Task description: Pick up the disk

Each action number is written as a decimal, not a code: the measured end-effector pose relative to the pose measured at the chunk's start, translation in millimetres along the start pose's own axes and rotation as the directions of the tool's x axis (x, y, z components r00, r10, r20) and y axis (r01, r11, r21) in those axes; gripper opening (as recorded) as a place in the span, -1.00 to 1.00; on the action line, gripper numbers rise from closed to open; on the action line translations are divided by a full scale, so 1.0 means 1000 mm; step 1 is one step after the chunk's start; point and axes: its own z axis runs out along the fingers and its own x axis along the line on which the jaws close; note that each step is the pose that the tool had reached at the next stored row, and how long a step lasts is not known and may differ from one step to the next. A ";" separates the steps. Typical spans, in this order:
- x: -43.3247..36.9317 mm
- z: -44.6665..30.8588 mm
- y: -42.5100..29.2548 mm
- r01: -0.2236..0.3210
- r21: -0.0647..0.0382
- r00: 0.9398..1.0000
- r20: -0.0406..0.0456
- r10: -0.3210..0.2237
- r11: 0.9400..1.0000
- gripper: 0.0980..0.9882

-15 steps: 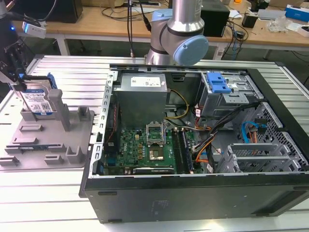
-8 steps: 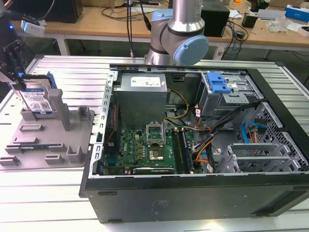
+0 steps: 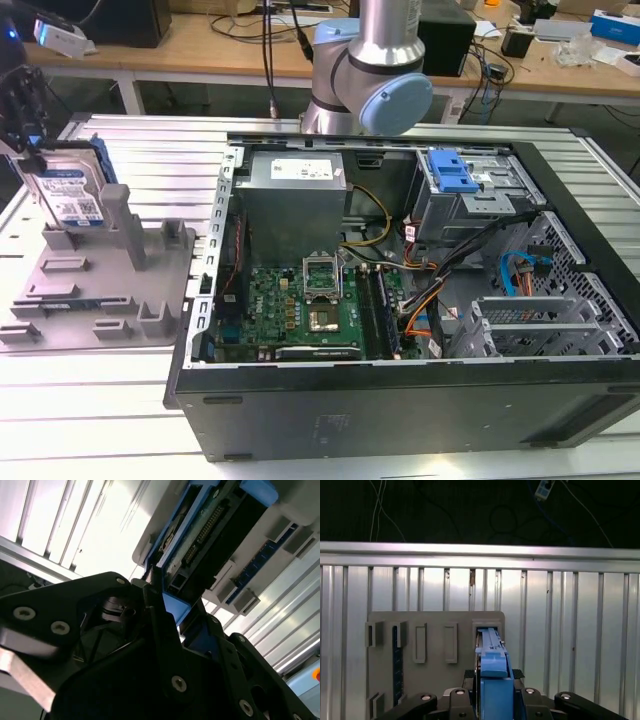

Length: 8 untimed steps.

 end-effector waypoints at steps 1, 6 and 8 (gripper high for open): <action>0.0001 -0.0031 0.0000 0.000 0.000 1.000 0.000 0.000 1.000 -0.39; 0.0006 -0.0209 0.0002 0.000 0.000 1.000 0.000 0.000 1.000 -0.39; 0.0010 -0.0294 0.0003 0.000 0.000 1.000 0.000 0.000 1.000 -0.39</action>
